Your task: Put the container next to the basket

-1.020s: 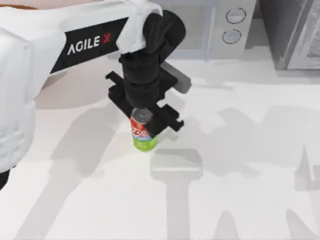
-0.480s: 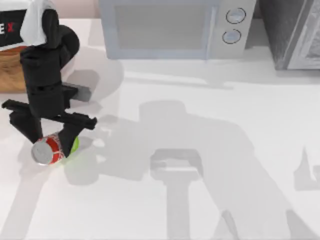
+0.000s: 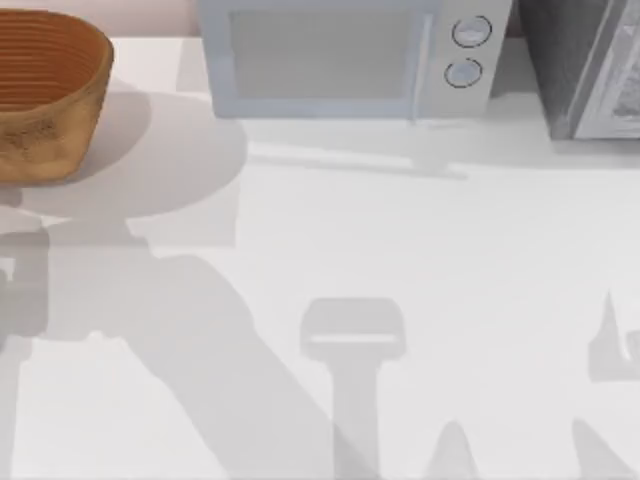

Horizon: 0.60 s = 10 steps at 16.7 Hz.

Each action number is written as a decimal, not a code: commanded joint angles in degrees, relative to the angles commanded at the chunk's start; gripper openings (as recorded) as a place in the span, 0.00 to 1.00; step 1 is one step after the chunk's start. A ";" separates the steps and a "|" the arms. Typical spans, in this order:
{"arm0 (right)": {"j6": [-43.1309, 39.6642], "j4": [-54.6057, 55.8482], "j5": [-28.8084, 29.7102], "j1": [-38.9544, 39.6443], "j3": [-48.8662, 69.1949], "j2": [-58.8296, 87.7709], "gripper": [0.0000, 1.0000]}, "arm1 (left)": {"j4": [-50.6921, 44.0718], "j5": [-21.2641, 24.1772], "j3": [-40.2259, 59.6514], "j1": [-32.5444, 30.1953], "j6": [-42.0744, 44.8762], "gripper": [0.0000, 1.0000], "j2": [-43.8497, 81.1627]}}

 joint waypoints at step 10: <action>0.00 0.00 0.00 0.00 0.00 0.00 1.00 | 4.93 0.31 3.19 3.70 4.98 0.00 -1.18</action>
